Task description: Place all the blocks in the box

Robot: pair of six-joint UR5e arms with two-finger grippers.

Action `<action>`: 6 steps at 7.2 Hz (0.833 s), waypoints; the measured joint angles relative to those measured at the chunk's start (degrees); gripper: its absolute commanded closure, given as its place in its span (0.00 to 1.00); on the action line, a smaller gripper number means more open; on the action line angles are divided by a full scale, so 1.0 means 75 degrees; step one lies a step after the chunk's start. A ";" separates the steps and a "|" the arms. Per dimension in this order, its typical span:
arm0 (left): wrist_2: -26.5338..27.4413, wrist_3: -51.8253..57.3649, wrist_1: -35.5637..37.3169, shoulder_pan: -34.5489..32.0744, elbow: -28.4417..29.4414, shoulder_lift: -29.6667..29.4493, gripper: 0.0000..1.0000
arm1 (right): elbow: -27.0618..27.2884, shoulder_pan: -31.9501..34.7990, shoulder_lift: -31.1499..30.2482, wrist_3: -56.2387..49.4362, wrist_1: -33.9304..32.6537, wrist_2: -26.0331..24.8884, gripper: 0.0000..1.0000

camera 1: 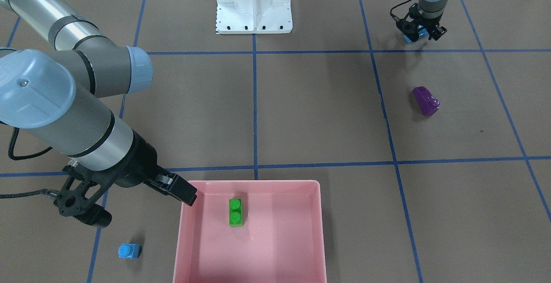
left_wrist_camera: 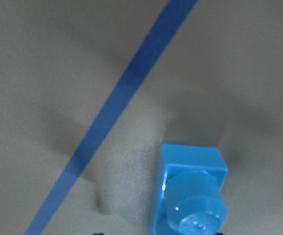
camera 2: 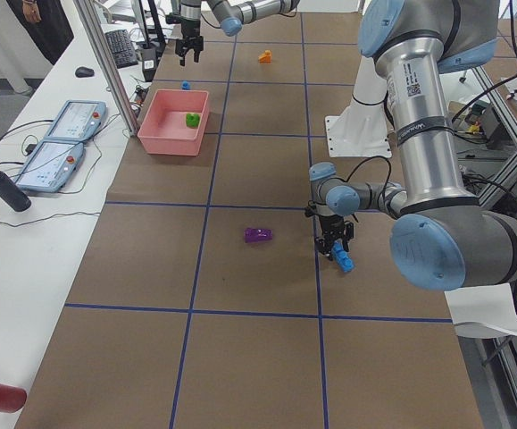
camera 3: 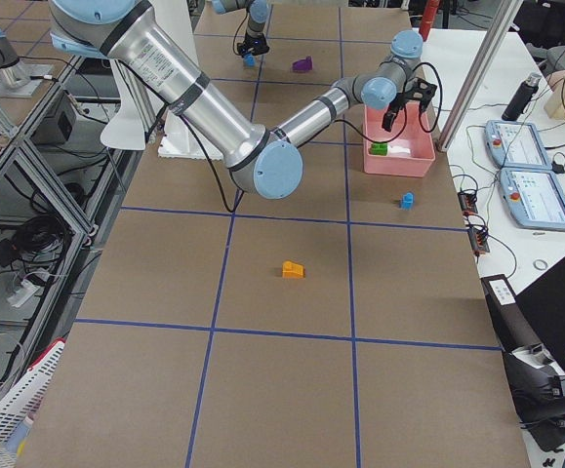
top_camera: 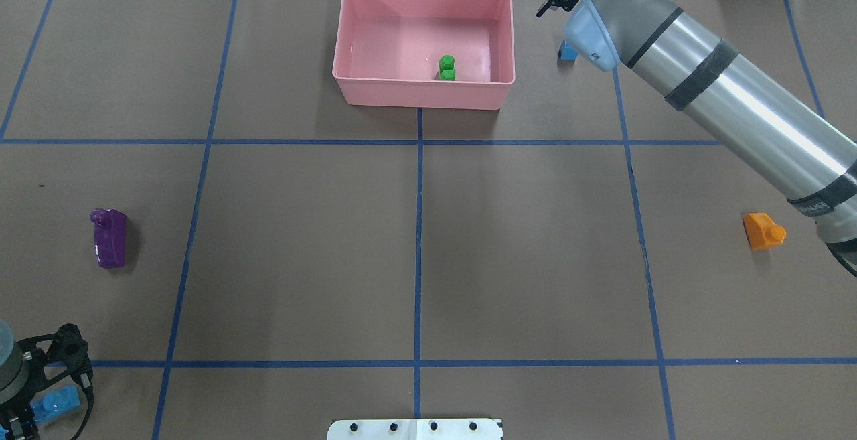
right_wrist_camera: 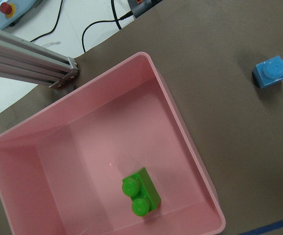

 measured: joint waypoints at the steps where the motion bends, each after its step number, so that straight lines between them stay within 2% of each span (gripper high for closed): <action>1: -0.0016 -0.0142 0.0011 -0.0005 -0.0083 0.0023 1.00 | 0.0005 0.0004 -0.0030 -0.0001 0.0013 0.0003 0.00; 4: -0.0047 -0.0705 0.0031 -0.0064 -0.0594 -0.0001 1.00 | 0.0108 0.0097 -0.0289 -0.0100 0.0041 0.0067 0.00; 6: -0.0134 -0.0840 0.0038 -0.0659 -0.1111 -0.0338 1.00 | 0.0669 0.0471 -0.1129 -0.0781 0.0012 0.0507 0.00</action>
